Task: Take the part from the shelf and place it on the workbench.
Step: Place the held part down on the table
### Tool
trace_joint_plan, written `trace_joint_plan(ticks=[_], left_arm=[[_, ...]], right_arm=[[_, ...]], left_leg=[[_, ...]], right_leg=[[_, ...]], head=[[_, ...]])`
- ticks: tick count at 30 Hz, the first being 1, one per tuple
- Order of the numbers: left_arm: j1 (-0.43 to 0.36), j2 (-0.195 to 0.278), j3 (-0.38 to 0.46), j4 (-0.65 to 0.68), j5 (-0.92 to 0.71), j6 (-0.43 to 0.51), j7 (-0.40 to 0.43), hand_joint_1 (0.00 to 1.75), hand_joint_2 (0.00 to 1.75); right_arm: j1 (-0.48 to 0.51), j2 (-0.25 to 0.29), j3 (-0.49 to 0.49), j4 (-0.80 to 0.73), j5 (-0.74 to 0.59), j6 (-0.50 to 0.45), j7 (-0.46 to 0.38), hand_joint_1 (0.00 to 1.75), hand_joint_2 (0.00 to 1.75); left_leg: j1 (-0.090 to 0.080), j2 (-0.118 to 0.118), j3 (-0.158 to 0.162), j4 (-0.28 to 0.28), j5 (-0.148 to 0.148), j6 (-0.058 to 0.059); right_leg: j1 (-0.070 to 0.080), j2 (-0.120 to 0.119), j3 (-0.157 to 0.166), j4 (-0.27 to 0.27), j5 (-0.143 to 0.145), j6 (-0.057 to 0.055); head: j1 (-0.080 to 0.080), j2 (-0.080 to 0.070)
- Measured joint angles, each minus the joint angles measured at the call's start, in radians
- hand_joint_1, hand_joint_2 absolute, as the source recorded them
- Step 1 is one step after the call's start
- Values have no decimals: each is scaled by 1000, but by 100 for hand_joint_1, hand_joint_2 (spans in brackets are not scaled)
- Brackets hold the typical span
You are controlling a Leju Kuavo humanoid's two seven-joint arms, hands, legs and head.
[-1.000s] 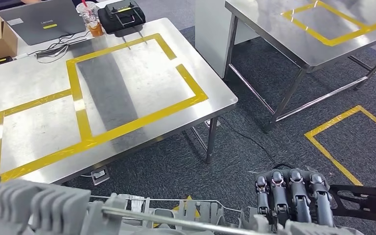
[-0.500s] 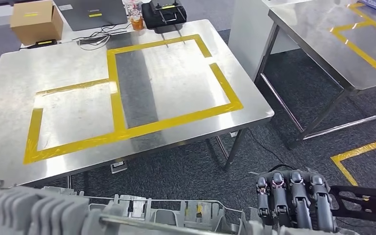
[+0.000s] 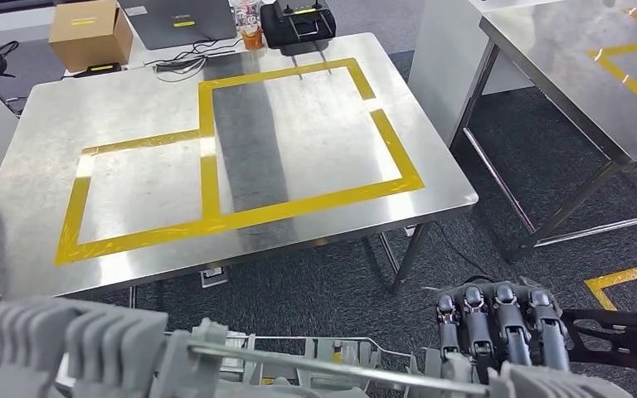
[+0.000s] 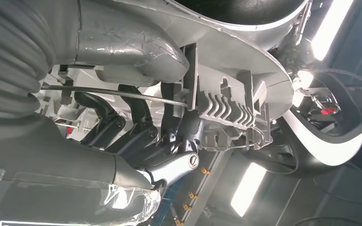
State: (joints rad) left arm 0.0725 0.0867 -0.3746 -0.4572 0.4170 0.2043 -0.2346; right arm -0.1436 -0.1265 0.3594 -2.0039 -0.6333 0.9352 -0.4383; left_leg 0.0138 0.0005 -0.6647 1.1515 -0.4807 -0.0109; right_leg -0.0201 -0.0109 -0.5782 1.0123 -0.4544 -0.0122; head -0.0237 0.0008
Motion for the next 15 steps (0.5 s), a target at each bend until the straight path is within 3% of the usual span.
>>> trace_joint_plan(ticks=[2, 7, 9, 11, 12, 13, 15], left_arm=[[-1, 1, 5, -3, 0, 0, 0, 0, 175], [2, 1, 11, -9, 0, 0, 0, 0, 175], [3, 0, 11, -12, 0, -2, 1, 0, 175], [4, -1, 12, -13, 0, -3, 2, 0, 175], [6, -1, 13, -13, 0, -4, 3, 0, 175], [7, -2, 13, -13, 0, -4, 4, 0, 175], [9, -3, 15, -14, -2, -4, 5, 0, 175]], right_arm=[[0, 0, 2, 0, -3, -1, 0, 175, 175], [1, 0, 8, -3, -4, -1, 4, 175, 175], [3, 0, 9, -4, -5, -2, 7, 175, 175], [8, 0, 9, -4, -6, -2, 10, 175, 175], [11, -1, 9, -4, -7, -1, 13, 175, 175], [12, -1, 10, -4, -9, -1, 15, 175, 175], [13, 0, 10, -4, -13, 0, 19, 175, 175]], left_leg=[[-6, 9, 59, -114, 34, 11], [-11, 0, 97, -165, 28, 40], [-9, -4, 116, -180, 29, 53], [-10, -8, 127, -179, 22, 58], [-11, -11, 135, -179, 17, 57], [-11, -14, 143, -177, 12, 55], [-9, -23, 161, -172, -6, 46]], right_leg=[[5, -3, 1, 0, -2, 6], [6, -8, -3, 12, -16, 32], [4, -1, -57, 114, -48, 27], [3, 4, -141, 249, -84, 25], [2, 5, -167, 280, -83, 30], [1, 6, -172, 271, -65, 39], [-4, 6, -131, 145, 11, 59]], head=[[0, 0], [2, 0], [5, 0], [5, 0], [6, 0], [6, 0], [6, 0]])
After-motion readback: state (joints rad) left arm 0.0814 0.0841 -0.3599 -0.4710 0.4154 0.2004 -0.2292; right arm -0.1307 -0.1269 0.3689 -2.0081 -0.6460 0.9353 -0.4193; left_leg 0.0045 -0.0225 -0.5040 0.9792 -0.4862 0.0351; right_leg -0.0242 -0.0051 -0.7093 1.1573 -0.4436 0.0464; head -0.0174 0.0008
